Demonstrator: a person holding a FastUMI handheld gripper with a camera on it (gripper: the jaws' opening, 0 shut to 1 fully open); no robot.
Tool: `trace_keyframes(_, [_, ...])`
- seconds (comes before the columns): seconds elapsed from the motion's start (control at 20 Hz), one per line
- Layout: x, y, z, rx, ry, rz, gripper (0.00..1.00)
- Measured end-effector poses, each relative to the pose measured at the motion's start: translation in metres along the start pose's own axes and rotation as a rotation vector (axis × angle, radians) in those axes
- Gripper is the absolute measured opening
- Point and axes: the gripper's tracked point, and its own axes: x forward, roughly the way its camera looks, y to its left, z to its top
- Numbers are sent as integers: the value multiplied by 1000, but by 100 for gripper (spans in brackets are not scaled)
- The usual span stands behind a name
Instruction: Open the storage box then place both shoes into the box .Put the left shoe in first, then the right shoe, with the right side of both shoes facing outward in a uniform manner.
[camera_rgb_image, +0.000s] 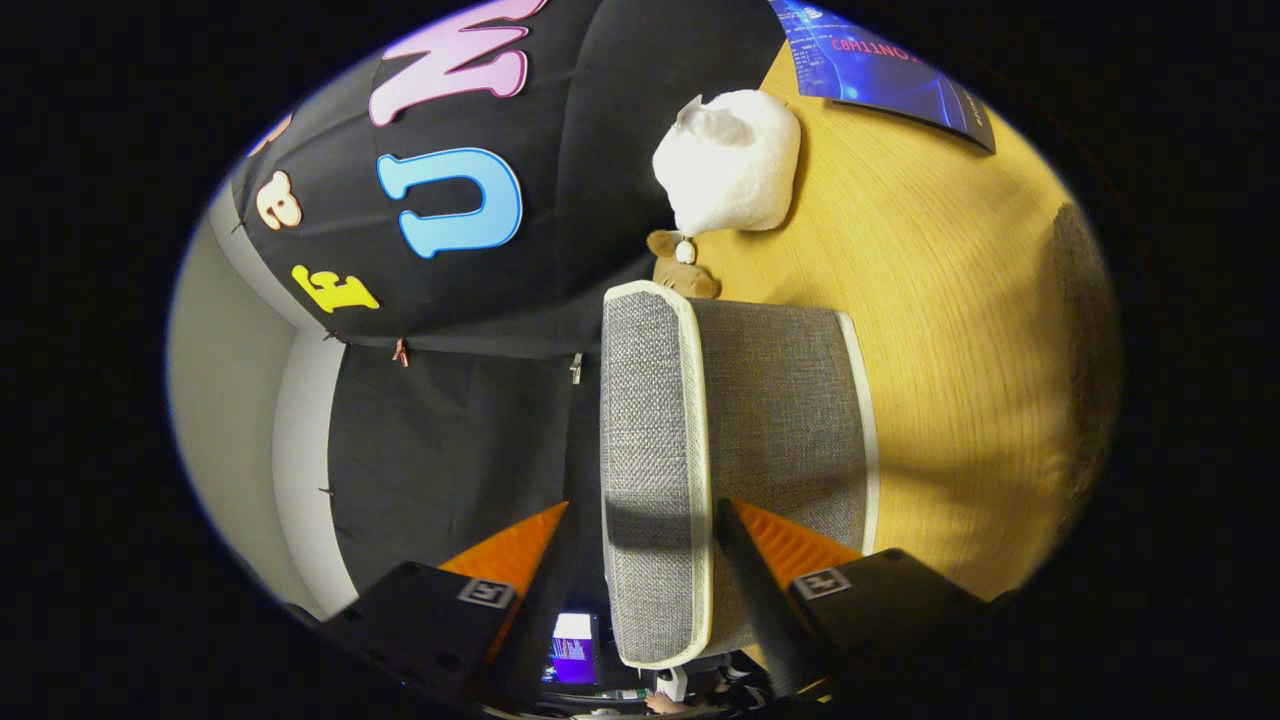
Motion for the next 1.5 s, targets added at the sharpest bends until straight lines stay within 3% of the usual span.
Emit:
trace_keyframes(0.1, [-5, 0, -7, 5, 24, 7, 59])
trace_keyframes(0.15, [-8, 1, -11, -13, 34, 19, 59])
trace_keyframes(0.25, [-14, 14, -4, 20, 29, 60, 25])
trace_keyframes(0.3, [-10, 13, -3, 23, 20, 42, 8])
trace_keyframes(0.5, [-13, 34, -18, -6, 56, 56, 5])
trace_keyframes(0.85, [-1, 111, -14, -133, -11, 95, 5])
trace_keyframes(1.1, [41, 177, -21, -256, -33, 134, 7])
trace_keyframes(1.5, [145, 227, -53, -282, -18, 176, 8])
